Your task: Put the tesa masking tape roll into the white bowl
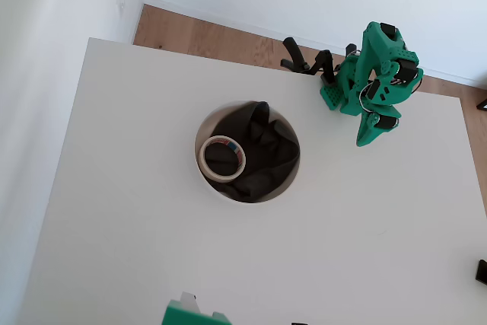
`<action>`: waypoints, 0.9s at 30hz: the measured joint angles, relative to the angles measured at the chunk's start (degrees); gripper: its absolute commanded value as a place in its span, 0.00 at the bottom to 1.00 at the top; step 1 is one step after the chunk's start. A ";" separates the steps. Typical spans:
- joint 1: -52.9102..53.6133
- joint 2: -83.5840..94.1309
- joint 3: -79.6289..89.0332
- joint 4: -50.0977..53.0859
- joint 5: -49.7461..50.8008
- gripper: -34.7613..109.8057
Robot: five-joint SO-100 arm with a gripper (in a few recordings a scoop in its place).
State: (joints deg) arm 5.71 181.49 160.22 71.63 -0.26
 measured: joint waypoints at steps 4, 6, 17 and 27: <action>0.00 4.57 1.49 2.55 0.00 0.18; 0.00 6.50 1.93 3.52 0.35 0.18; -0.18 12.13 5.45 6.24 1.93 0.18; -1.58 12.48 5.45 7.21 2.64 0.18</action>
State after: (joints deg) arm 4.13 193.97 165.67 78.84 2.37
